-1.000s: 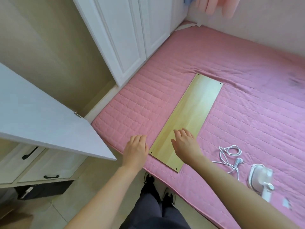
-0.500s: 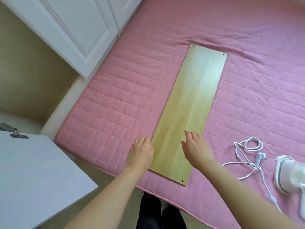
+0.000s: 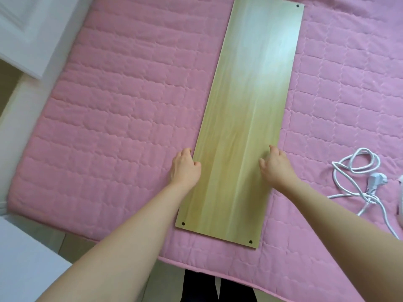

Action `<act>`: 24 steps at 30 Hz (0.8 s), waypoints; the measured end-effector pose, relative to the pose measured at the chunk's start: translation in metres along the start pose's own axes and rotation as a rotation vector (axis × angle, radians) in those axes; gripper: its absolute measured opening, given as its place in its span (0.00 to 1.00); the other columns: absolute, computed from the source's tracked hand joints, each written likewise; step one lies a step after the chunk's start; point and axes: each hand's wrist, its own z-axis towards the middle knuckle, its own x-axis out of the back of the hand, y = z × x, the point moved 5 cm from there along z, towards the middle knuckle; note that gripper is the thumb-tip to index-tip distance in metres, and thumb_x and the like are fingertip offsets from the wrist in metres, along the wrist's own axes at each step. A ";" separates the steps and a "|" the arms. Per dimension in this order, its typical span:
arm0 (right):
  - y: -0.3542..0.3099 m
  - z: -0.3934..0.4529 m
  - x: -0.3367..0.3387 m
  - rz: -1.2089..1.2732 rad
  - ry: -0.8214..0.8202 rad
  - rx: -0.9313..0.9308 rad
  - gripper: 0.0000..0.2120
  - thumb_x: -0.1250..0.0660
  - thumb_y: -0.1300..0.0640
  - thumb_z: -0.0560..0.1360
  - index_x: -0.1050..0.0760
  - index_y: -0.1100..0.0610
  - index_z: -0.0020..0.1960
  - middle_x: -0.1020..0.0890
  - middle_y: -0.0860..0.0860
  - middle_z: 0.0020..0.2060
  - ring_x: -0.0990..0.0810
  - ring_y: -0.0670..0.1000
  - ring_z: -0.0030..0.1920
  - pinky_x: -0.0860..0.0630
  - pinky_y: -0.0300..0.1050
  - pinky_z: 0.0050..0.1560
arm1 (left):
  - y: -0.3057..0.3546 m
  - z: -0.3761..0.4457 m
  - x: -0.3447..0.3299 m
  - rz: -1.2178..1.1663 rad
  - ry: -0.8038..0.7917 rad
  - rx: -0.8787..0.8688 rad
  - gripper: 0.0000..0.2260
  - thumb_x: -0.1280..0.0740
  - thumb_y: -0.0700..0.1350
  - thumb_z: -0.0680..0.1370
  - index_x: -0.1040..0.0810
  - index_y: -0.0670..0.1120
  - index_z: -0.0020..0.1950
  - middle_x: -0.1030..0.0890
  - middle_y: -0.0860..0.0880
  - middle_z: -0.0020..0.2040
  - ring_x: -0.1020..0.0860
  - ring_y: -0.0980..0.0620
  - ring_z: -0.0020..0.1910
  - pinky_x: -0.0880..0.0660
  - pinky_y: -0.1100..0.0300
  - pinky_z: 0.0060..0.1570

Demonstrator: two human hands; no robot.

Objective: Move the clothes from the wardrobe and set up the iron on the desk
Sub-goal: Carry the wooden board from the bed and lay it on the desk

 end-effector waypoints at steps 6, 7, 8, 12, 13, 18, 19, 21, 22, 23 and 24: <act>0.000 0.015 -0.011 0.216 0.044 -0.133 0.37 0.37 0.54 0.77 0.54 0.64 0.76 0.41 0.65 0.72 0.43 0.63 0.72 0.42 0.54 0.70 | 0.001 0.010 -0.019 -0.068 -0.038 0.069 0.24 0.38 0.43 0.76 0.34 0.44 0.71 0.29 0.43 0.67 0.30 0.43 0.66 0.33 0.50 0.64; 0.001 0.015 -0.013 0.224 0.027 -0.138 0.38 0.36 0.53 0.76 0.55 0.63 0.76 0.43 0.63 0.72 0.44 0.64 0.72 0.43 0.54 0.70 | 0.002 0.009 -0.020 -0.073 -0.028 0.084 0.24 0.38 0.43 0.75 0.34 0.44 0.72 0.29 0.44 0.68 0.30 0.43 0.66 0.32 0.50 0.64; 0.001 0.014 -0.015 0.238 -0.004 -0.153 0.40 0.35 0.52 0.75 0.56 0.62 0.76 0.45 0.62 0.73 0.45 0.64 0.72 0.44 0.55 0.70 | 0.003 0.007 -0.020 -0.073 -0.017 0.095 0.25 0.38 0.44 0.75 0.35 0.45 0.72 0.30 0.45 0.69 0.30 0.43 0.66 0.33 0.50 0.65; 0.007 0.013 -0.016 0.366 -0.078 -0.217 0.45 0.31 0.50 0.73 0.57 0.58 0.77 0.48 0.58 0.74 0.45 0.63 0.72 0.42 0.56 0.70 | 0.008 -0.002 -0.025 -0.020 -0.005 0.106 0.28 0.38 0.45 0.76 0.40 0.44 0.75 0.35 0.44 0.72 0.35 0.41 0.68 0.38 0.51 0.67; 0.010 0.013 -0.017 0.418 -0.081 -0.221 0.46 0.30 0.49 0.72 0.57 0.58 0.77 0.48 0.58 0.73 0.44 0.63 0.72 0.42 0.57 0.71 | 0.008 -0.004 -0.026 -0.015 0.003 0.113 0.29 0.37 0.45 0.76 0.41 0.43 0.75 0.36 0.44 0.73 0.36 0.41 0.69 0.39 0.52 0.68; 0.025 -0.002 -0.023 0.614 -0.121 -0.225 0.42 0.27 0.49 0.68 0.47 0.52 0.74 0.41 0.55 0.67 0.37 0.56 0.67 0.35 0.57 0.68 | 0.003 -0.017 -0.033 0.008 0.026 0.159 0.30 0.36 0.47 0.75 0.42 0.41 0.75 0.35 0.42 0.71 0.37 0.39 0.68 0.42 0.52 0.68; 0.027 -0.008 -0.027 0.646 -0.139 -0.229 0.40 0.27 0.50 0.67 0.44 0.53 0.72 0.39 0.54 0.65 0.35 0.55 0.65 0.33 0.57 0.67 | 0.000 -0.021 -0.035 0.003 0.032 0.175 0.30 0.36 0.47 0.75 0.42 0.41 0.75 0.35 0.42 0.70 0.36 0.39 0.68 0.41 0.52 0.67; 0.033 -0.019 -0.035 0.685 -0.162 -0.233 0.36 0.27 0.50 0.67 0.40 0.53 0.69 0.38 0.52 0.63 0.33 0.52 0.59 0.30 0.55 0.64 | -0.008 -0.030 -0.037 -0.007 0.042 0.205 0.30 0.36 0.47 0.75 0.41 0.42 0.74 0.34 0.42 0.70 0.36 0.39 0.68 0.41 0.52 0.67; 0.034 -0.026 -0.039 0.677 -0.177 -0.230 0.35 0.27 0.51 0.68 0.40 0.53 0.69 0.39 0.51 0.62 0.35 0.50 0.57 0.31 0.54 0.65 | -0.013 -0.036 -0.039 -0.006 0.045 0.217 0.30 0.36 0.47 0.75 0.41 0.42 0.74 0.34 0.42 0.70 0.36 0.39 0.67 0.40 0.51 0.67; 0.034 -0.034 -0.044 0.663 -0.192 -0.225 0.35 0.27 0.51 0.68 0.41 0.53 0.69 0.39 0.51 0.61 0.37 0.50 0.57 0.33 0.53 0.65 | -0.019 -0.043 -0.040 -0.005 0.050 0.231 0.30 0.35 0.47 0.75 0.41 0.42 0.74 0.34 0.41 0.70 0.36 0.38 0.67 0.40 0.51 0.67; 0.035 -0.041 -0.049 0.652 -0.204 -0.226 0.35 0.27 0.51 0.68 0.41 0.53 0.70 0.39 0.51 0.60 0.37 0.50 0.57 0.34 0.53 0.66 | -0.026 -0.050 -0.041 -0.005 0.056 0.244 0.30 0.35 0.47 0.75 0.41 0.42 0.74 0.34 0.41 0.70 0.36 0.38 0.67 0.40 0.51 0.67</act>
